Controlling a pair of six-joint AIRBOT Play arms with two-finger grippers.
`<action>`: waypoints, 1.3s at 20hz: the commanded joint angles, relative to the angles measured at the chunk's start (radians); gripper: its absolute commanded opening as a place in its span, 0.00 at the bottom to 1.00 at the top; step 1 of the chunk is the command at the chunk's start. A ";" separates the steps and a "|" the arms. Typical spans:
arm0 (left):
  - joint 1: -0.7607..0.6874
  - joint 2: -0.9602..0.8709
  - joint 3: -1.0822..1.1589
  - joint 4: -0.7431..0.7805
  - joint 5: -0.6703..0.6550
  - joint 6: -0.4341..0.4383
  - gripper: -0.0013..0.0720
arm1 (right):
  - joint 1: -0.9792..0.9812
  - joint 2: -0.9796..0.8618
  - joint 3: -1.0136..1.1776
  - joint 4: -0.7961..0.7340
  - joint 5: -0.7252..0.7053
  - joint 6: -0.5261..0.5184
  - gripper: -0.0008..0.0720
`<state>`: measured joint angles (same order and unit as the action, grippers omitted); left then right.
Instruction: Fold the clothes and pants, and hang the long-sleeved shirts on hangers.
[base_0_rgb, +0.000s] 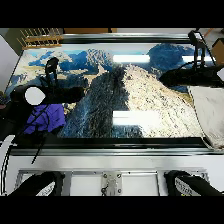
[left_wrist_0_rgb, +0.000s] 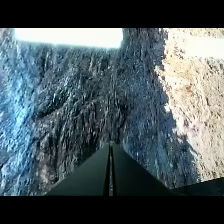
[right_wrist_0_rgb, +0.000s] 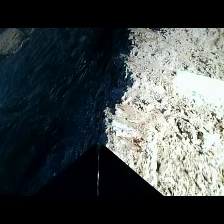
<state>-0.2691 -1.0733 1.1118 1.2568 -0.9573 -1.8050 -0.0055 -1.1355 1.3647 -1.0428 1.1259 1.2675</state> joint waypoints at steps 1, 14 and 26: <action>0.001 0.001 0.000 0.000 0.000 0.002 0.04 | 0.001 0.000 0.000 0.000 0.000 0.000 0.02; 0.035 0.000 0.013 0.219 0.043 0.064 1.00 | 0.001 0.000 0.000 0.000 0.000 0.000 0.03; 0.589 -0.376 0.019 0.285 -0.100 0.062 0.98 | 0.001 -0.002 0.000 0.000 0.000 0.000 0.03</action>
<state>0.2382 -1.3407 1.1305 1.5959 -1.0431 -1.7447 -0.0051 -1.1362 1.3647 -1.0431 1.1259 1.2675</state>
